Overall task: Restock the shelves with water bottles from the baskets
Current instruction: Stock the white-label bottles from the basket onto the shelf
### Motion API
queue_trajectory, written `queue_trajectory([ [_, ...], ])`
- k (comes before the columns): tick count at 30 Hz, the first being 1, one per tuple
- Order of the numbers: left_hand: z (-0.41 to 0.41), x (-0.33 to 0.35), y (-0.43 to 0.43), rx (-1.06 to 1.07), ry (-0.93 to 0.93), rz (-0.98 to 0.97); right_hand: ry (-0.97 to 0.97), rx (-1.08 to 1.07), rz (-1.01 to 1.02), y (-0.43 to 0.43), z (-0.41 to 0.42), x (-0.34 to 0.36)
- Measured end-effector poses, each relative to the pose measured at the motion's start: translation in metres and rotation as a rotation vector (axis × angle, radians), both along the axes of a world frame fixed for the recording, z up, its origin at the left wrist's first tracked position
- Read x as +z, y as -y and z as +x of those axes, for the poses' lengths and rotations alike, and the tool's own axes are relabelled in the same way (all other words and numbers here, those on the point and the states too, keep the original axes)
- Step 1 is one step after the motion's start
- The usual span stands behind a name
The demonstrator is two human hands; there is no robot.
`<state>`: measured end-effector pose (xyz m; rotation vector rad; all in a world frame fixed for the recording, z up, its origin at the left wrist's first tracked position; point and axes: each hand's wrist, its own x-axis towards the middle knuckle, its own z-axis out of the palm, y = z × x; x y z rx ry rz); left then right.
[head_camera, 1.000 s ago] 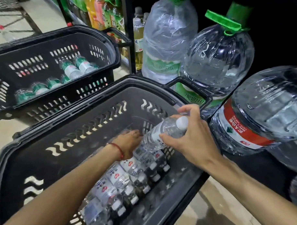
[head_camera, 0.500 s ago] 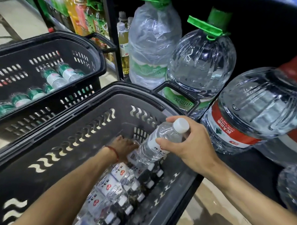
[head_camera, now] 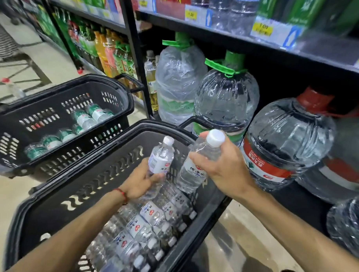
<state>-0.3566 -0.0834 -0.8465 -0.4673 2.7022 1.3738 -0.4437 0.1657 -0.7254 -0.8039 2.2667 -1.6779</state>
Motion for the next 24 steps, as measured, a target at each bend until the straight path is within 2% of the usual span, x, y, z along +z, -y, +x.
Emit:
queue_trajectory([
  [5, 0.022, 0.063, -0.030, 0.132, -0.132, 0.326, 0.042, -0.071, -0.151, -0.021, 0.006, 0.021],
  [9, 0.032, 0.103, -0.058, 0.195, -0.192, 0.533, 0.011, -0.139, -0.144, -0.047, 0.011, 0.050],
  [12, 0.032, 0.127, -0.088, 0.164, -0.192, 0.659, -0.040, -0.128, -0.102, -0.069, 0.015, 0.069],
  [17, 0.029, 0.158, -0.144, 0.084, -0.226, 0.558, -0.119, -0.143, -0.002, -0.114, 0.023, 0.092],
  [24, 0.006, 0.197, -0.205, -0.052, -0.308, 0.405, -0.190, -0.353, 0.003, -0.195, 0.015, 0.130],
])
